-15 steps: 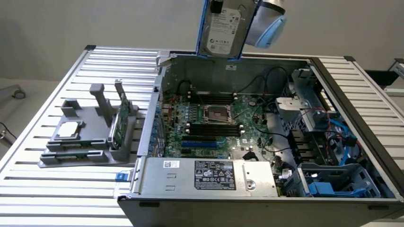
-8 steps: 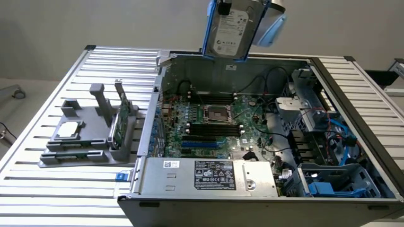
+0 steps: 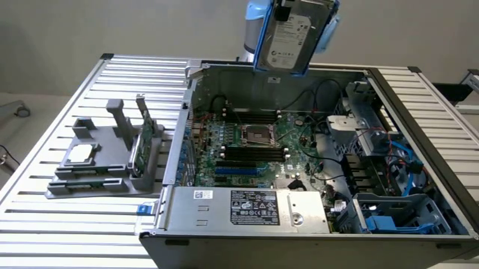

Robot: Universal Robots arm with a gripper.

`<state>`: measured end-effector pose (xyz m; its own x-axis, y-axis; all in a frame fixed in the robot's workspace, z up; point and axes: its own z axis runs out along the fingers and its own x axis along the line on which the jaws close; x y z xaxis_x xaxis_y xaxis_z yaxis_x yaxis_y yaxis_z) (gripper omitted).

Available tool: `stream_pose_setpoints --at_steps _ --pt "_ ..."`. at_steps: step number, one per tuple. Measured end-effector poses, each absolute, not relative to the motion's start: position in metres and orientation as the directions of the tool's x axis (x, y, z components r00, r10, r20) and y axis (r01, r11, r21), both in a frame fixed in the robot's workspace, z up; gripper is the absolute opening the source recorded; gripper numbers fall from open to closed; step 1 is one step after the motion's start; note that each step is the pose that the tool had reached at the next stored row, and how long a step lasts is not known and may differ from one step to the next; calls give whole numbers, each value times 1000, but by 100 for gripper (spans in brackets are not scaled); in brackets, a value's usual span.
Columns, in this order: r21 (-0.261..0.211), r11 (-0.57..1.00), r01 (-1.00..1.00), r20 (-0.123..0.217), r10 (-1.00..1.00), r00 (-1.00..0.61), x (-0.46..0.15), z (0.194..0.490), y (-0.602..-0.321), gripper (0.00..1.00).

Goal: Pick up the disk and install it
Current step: 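Pick up the disk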

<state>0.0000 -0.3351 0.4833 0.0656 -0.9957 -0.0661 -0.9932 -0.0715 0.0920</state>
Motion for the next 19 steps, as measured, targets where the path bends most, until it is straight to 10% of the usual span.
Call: stream_pose_setpoints --at_steps 19 --pt "76 -75 -994 -106 -992 67 39 483 -373 33"
